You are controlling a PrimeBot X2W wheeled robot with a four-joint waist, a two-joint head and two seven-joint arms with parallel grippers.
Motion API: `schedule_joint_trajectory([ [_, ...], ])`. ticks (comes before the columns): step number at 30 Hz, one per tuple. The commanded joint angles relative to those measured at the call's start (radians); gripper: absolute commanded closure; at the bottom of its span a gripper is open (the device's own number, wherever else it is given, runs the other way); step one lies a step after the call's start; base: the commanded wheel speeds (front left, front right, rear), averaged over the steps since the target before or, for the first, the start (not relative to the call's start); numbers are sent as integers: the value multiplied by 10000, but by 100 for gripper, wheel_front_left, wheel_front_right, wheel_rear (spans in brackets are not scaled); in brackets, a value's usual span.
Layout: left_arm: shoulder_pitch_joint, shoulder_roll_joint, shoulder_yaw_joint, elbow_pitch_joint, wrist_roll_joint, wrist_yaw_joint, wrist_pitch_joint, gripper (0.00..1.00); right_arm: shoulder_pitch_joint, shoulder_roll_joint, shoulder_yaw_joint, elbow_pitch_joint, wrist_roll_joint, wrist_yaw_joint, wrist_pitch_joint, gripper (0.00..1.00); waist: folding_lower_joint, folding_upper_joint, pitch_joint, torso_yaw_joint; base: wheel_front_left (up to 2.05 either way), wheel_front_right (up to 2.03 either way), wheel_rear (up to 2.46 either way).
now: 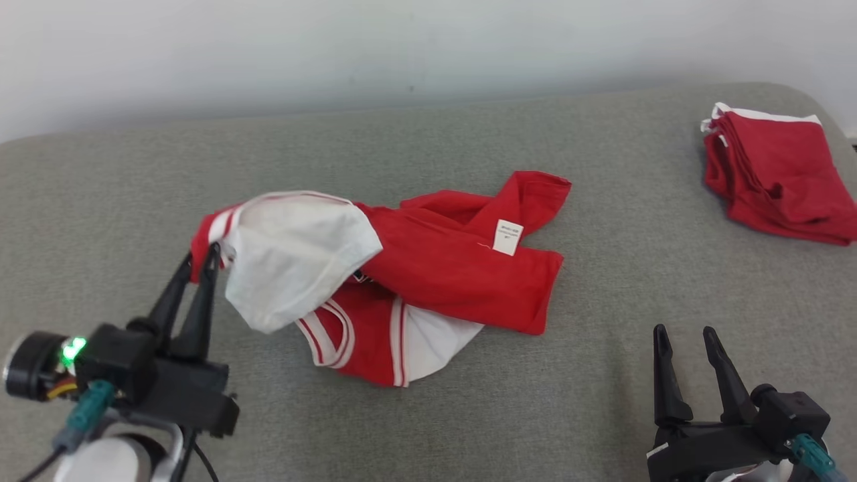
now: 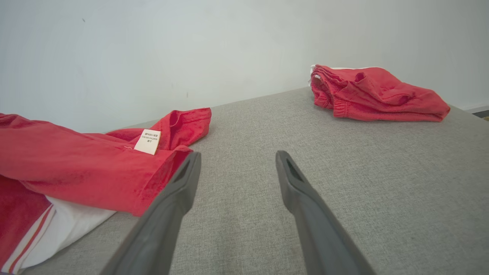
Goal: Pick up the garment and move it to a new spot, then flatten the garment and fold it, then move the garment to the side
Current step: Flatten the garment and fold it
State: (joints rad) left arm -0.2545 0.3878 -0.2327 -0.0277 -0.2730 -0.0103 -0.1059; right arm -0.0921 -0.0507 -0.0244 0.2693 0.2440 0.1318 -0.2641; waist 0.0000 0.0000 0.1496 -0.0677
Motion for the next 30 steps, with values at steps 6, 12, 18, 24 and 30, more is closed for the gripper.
schedule_joint_trajectory([
  [6,-1163,495,178,263,45,-331,281,100,-252,3,7,80,104,-26,2,0,0,0,431,-707,0,0,0],
  [12,-2712,1109,370,1234,85,-672,315,100,-514,7,45,116,171,-26,0,0,0,0,896,-1336,0,0,0],
  [18,-4163,1654,227,2850,262,-933,178,100,-724,5,37,175,210,-26,2,0,0,0,1282,-1762,0,0,0],
  [24,-5354,1664,-73,4859,344,-1053,-301,84,-898,5,11,274,162,-26,2,0,0,0,1439,-1901,0,0,0],
  [30,-5863,1381,-322,6684,329,-1104,-988,0,-839,4,-102,361,45,-28,2,0,0,0,1252,-1738,0,0,0],
])
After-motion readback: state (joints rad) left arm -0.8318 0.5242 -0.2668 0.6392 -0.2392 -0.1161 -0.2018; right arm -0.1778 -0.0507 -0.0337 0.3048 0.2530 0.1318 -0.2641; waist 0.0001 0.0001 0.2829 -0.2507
